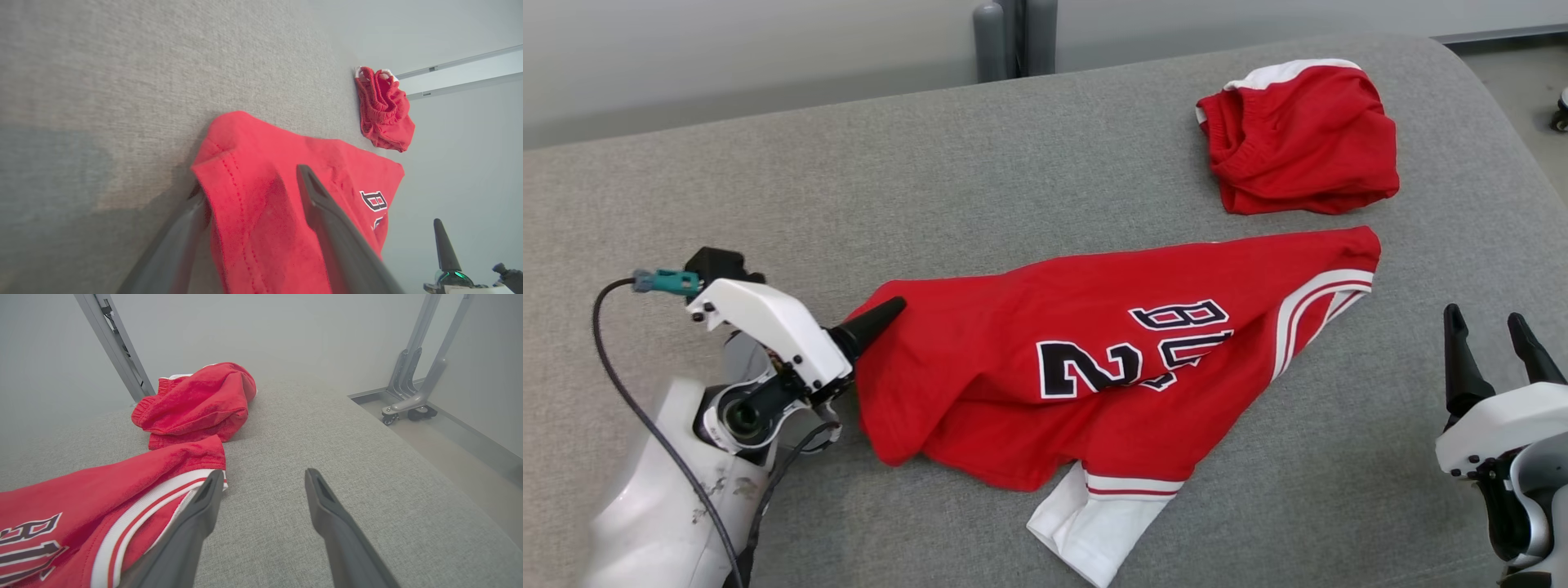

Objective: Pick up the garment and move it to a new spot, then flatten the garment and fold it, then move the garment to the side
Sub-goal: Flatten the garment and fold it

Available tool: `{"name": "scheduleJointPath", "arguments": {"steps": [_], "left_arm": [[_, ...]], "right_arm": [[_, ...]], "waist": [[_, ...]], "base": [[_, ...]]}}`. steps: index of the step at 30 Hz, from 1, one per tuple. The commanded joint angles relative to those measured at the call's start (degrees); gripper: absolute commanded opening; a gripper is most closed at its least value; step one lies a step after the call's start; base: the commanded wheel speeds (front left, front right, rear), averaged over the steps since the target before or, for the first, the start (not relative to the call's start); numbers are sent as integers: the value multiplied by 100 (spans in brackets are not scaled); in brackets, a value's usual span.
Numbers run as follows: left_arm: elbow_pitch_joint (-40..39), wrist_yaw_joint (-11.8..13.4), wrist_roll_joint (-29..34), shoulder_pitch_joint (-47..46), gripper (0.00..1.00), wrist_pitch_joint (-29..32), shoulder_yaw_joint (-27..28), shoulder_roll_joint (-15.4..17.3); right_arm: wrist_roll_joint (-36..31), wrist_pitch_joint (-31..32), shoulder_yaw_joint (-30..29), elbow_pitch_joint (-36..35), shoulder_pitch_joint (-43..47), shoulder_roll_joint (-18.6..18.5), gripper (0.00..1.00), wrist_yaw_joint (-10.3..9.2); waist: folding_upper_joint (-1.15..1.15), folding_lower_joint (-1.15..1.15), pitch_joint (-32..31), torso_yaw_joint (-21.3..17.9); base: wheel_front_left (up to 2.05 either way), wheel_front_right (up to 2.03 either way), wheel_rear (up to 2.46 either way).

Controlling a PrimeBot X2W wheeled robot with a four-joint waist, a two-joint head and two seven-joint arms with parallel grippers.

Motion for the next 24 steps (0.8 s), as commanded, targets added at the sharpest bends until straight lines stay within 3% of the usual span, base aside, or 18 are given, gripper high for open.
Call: {"name": "scheduleJointPath", "arguments": {"steps": [1, 3, 4, 5, 7, 16, 21, 24], "left_arm": [[87, -89, -51, -152, 100, 7, 20, -52], [248, -179, -48, -290, 97, -4, -8, -90], [306, -220, -35, -337, 76, -17, -34, -126], [351, -274, -13, -388, 45, -55, -51, -150], [416, -366, 60, -491, 0, -177, -87, -161], [29, -644, 582, -586, 0, -740, -658, -77], [-1130, -649, 1628, -244, 0, -1503, -1683, 394], [-2062, -643, 2254, -36, 0, -1966, -2346, 955]], "right_arm": [[19, -29, -9, 25, -57, -13, 100, 0], [19, -34, -4, 28, -65, -4, 100, 0], [19, -33, -3, 23, -70, 3, 100, 0], [21, -32, -7, 21, -80, 9, 100, 0], [14, -45, -25, 26, -88, 12, 100, 0], [-44, -42, -23, 89, -19, -3, 100, 0], [-66, 6, -19, 76, 51, -67, 100, 0], [-84, 40, 4, 59, 108, -76, 100, 0]], "waist": [[0, 0, 39, -42], [0, 0, 58, -67], [0, 0, 64, -77], [0, 0, 69, -81], [0, 0, 71, -72], [0, 0, -116, 246], [0, 0, -257, 512], [0, 0, -328, 685]], "base": [[0, 0, 0], [0, 0, 0], [0, 0, 0], [0, 0, 0], [0, 0, 0], [0, 0, 0], [0, 0, 0], [0, 0, 0]]}}
